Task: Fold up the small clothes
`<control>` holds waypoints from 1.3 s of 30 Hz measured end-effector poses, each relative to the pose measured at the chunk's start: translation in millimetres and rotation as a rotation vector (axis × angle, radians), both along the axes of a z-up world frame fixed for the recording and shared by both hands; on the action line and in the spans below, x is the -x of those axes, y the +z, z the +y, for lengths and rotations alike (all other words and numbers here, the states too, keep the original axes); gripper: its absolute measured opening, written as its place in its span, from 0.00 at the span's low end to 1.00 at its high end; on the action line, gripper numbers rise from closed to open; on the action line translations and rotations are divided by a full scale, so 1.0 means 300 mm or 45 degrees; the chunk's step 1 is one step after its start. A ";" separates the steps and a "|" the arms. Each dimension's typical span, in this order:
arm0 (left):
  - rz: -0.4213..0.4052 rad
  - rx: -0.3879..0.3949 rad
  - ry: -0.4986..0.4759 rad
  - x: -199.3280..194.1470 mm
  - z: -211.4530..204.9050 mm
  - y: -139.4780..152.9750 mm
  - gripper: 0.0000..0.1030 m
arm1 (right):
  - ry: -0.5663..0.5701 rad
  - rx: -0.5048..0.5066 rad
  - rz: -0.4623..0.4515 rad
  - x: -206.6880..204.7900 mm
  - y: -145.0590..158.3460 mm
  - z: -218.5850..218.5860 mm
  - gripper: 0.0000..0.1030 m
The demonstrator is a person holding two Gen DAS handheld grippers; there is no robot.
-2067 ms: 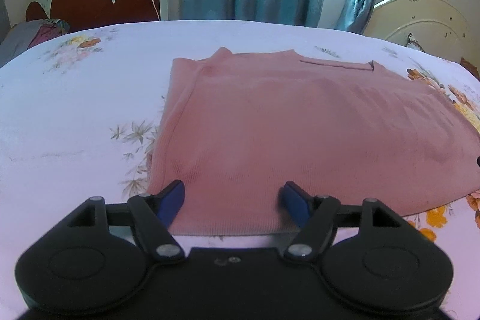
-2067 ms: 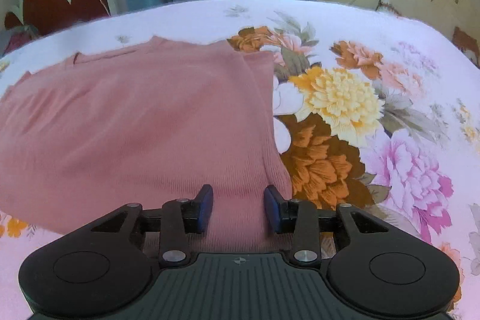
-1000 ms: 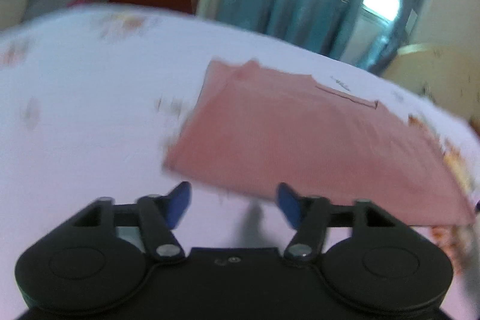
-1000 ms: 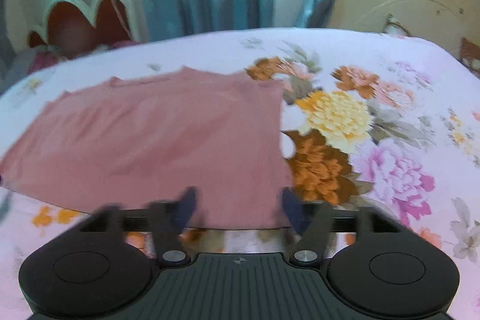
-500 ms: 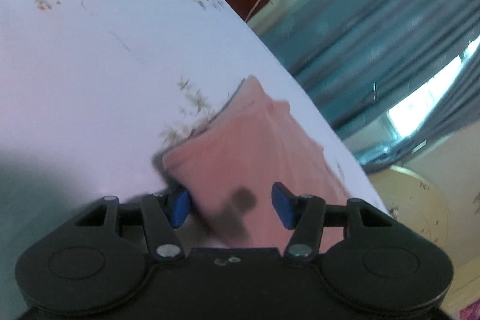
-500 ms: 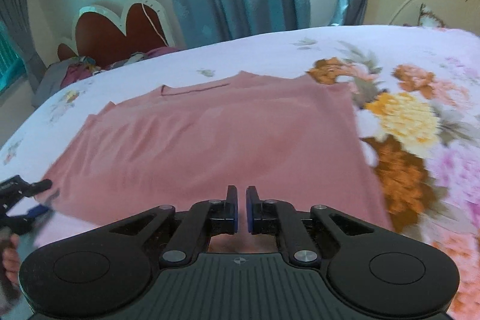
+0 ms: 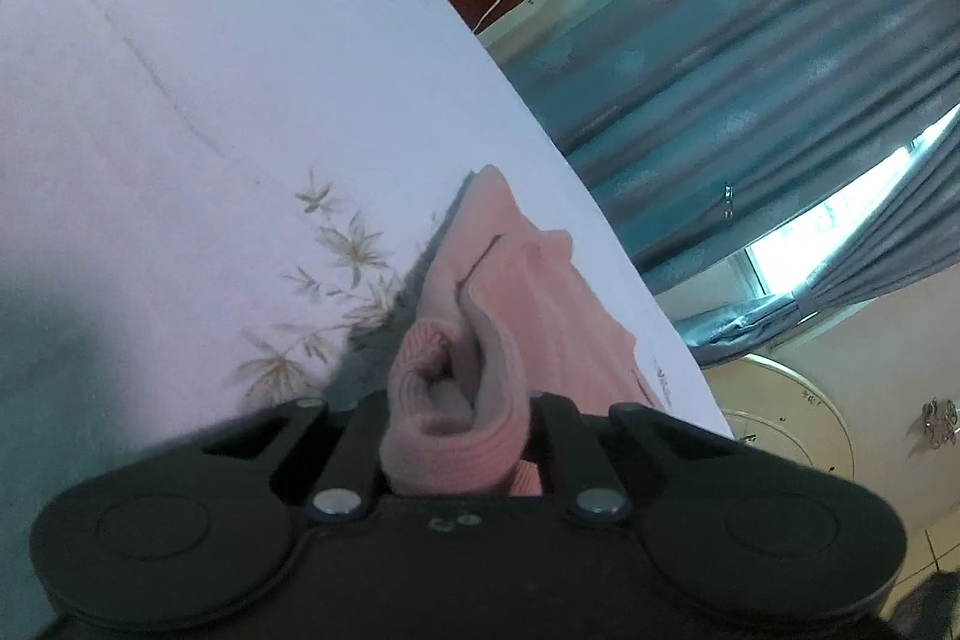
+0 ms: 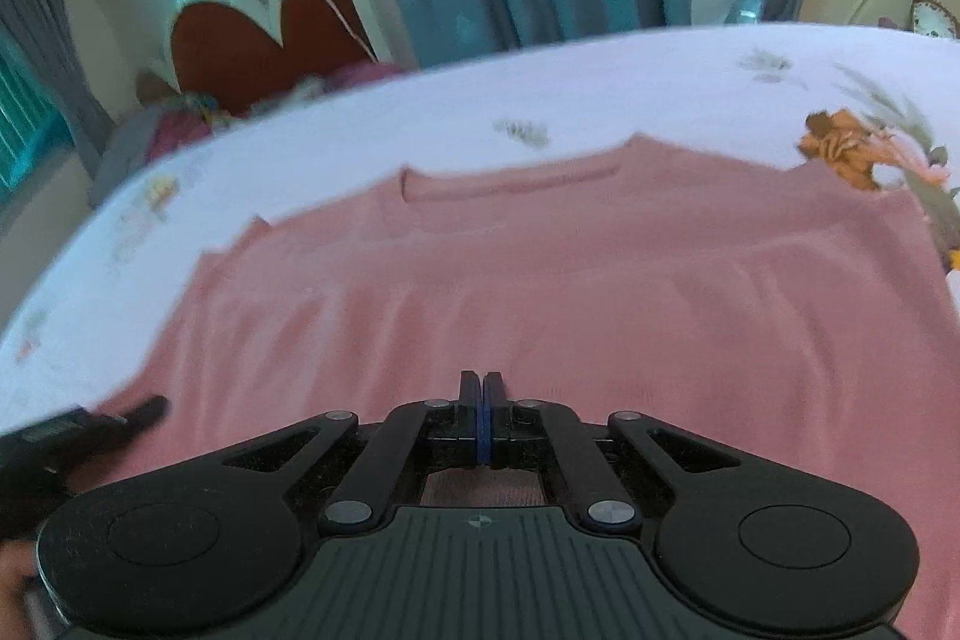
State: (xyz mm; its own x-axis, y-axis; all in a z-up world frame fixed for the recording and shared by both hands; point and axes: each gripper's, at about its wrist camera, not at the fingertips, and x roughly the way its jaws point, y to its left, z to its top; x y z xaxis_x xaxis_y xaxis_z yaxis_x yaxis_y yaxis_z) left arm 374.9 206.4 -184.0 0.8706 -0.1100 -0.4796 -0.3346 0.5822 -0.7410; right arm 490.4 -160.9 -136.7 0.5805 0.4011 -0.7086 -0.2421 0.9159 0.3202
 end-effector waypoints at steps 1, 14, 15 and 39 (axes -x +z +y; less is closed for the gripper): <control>-0.035 0.005 0.002 0.012 0.000 0.019 0.08 | -0.004 0.025 0.029 -0.005 -0.026 0.005 0.00; -0.064 -0.094 -0.077 -0.001 -0.053 0.116 0.08 | -0.008 -0.045 0.016 0.013 -0.041 -0.051 0.00; -0.081 -0.123 -0.105 -0.006 -0.076 0.146 0.08 | -0.005 -0.061 0.022 0.011 -0.047 -0.057 0.00; 0.148 -0.444 -1.066 -0.210 -1.311 0.272 0.27 | -0.335 -0.542 0.043 0.119 0.054 -1.049 0.41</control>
State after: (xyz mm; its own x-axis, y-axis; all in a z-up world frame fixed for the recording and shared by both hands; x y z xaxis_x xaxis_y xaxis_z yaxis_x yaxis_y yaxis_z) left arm 438.1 -186.9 -102.4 0.5156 -0.5163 -0.6838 0.2365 0.8528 -0.4656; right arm 454.6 -475.6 -120.5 0.6807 0.5014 -0.5341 -0.0034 0.7312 0.6821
